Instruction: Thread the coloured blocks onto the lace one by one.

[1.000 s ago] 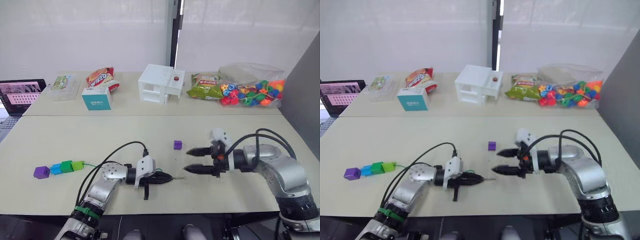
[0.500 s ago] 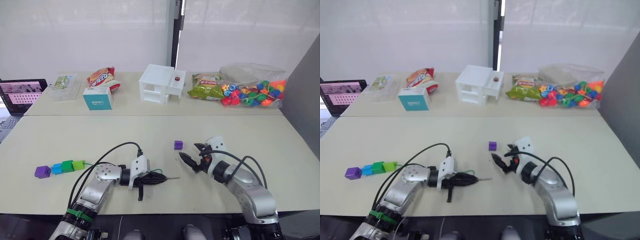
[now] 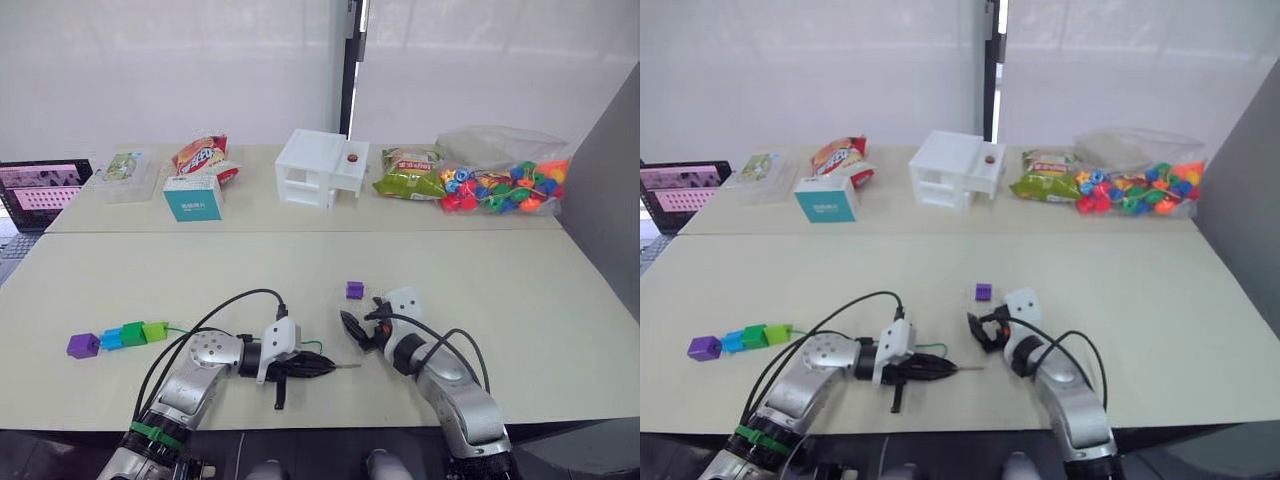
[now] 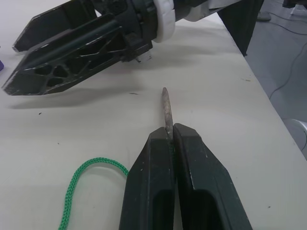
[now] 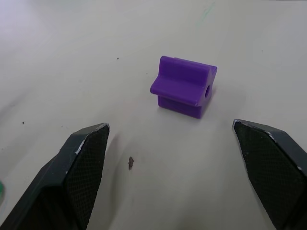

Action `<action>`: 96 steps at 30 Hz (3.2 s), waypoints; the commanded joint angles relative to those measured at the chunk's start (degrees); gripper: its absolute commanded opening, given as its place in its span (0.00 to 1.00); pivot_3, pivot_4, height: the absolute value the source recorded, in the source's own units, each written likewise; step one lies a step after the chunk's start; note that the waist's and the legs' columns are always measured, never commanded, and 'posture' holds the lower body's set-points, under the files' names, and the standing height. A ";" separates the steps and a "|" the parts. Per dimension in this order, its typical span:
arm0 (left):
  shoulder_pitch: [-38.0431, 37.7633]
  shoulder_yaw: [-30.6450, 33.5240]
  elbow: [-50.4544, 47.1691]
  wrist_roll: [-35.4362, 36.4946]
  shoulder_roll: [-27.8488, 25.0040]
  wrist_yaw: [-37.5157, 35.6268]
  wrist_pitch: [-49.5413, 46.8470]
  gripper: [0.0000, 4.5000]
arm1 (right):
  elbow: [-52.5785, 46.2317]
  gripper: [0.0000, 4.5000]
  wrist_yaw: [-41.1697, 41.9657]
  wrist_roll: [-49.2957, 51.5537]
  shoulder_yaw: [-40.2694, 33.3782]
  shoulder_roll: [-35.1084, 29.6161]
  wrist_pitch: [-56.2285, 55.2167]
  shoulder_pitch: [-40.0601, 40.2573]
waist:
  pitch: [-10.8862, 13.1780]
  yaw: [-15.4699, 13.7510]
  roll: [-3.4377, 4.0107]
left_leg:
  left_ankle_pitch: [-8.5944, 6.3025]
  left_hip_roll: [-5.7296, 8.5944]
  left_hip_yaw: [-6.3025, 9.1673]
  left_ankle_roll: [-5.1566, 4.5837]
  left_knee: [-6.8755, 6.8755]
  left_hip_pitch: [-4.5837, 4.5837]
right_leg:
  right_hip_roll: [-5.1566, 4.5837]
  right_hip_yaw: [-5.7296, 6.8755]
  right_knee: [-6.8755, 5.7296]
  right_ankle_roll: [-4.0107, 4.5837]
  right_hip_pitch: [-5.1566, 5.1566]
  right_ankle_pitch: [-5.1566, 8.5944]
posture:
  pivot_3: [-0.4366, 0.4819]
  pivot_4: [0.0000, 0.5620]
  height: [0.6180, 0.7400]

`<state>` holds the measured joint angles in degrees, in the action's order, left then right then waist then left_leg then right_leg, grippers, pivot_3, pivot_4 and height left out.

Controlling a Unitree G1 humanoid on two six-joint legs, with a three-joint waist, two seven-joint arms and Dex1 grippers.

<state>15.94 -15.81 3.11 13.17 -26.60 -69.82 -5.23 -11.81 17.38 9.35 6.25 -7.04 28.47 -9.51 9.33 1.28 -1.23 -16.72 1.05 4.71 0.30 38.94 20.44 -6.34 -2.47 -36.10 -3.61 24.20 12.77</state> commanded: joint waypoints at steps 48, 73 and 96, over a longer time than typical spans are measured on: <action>2.81 0.46 3.23 0.90 5.75 3.74 2.78 0.00 | -24.41 0.26 1.62 3.76 -6.11 -8.29 6.01 22.37 | -0.01 -0.33 0.02 | -0.02 -0.01 -0.01 -0.03 -0.09 -0.01 | 0.00 -0.02 0.12 0.00 -0.07 0.02 | 0.48 0.27 1.00; 4.05 -0.38 7.66 -0.09 7.70 3.26 6.33 0.00 | -16.66 0.99 42.41 11.51 -21.03 -50.10 -7.39 20.34 | 0.02 -0.25 -0.02 | -0.04 -0.08 -0.04 -0.06 -0.02 -0.31 | 0.10 0.02 0.77 -0.09 -0.88 0.12 | 0.48 0.27 1.00; 2.47 -1.24 3.05 -0.78 8.51 8.29 2.64 0.00 | 6.88 0.99 65.56 -8.94 15.28 -47.10 -24.55 -22.69 | 0.03 -0.58 0.02 | -0.06 -0.02 -0.02 -0.08 -0.03 -0.15 | -0.04 0.08 0.96 -0.17 -0.75 0.06 | 0.48 0.27 1.00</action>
<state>18.59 -16.99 8.34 11.62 -18.51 -61.93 -2.10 -5.01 83.23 1.20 21.76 -54.36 5.21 -31.11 9.36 0.70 -1.21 -16.78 1.03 4.69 0.21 38.91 20.27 -6.39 -2.39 -35.16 -3.77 23.46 12.83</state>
